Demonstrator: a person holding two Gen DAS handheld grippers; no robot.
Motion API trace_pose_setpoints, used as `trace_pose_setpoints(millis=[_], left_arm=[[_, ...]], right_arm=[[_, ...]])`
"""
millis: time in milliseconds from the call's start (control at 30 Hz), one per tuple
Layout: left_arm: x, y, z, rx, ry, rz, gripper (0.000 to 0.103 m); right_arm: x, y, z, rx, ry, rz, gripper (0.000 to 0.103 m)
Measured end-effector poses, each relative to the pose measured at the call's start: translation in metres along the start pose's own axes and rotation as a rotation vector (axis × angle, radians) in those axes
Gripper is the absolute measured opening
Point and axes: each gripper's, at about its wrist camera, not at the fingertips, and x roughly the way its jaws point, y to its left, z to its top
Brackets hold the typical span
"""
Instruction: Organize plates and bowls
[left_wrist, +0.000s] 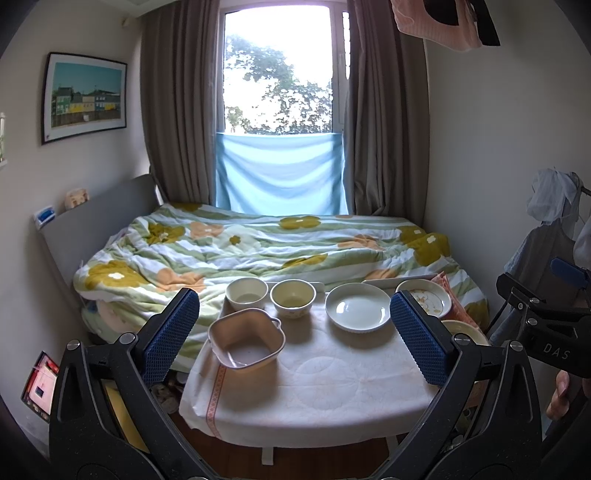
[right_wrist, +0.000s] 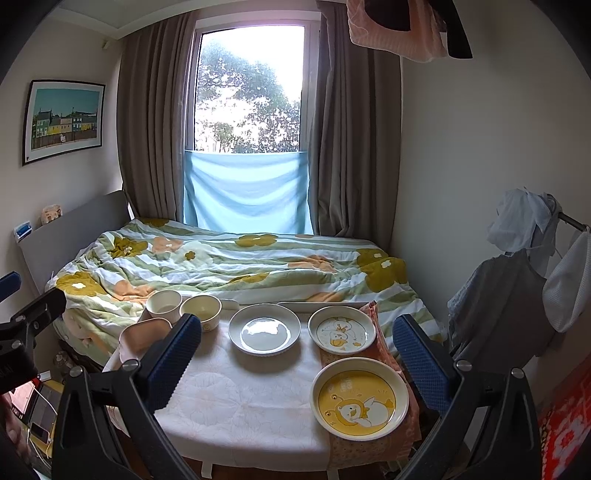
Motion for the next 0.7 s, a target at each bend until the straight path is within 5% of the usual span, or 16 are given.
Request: trace_pose_setpoints(millis=[700], left_arm=[[-0.0001,0.0,-0.0004,0.001,0.0,0.0,0.103]], right_arm=[[0.0002,0.0018,0.0003,0.0,-0.004,0.007,0.103]])
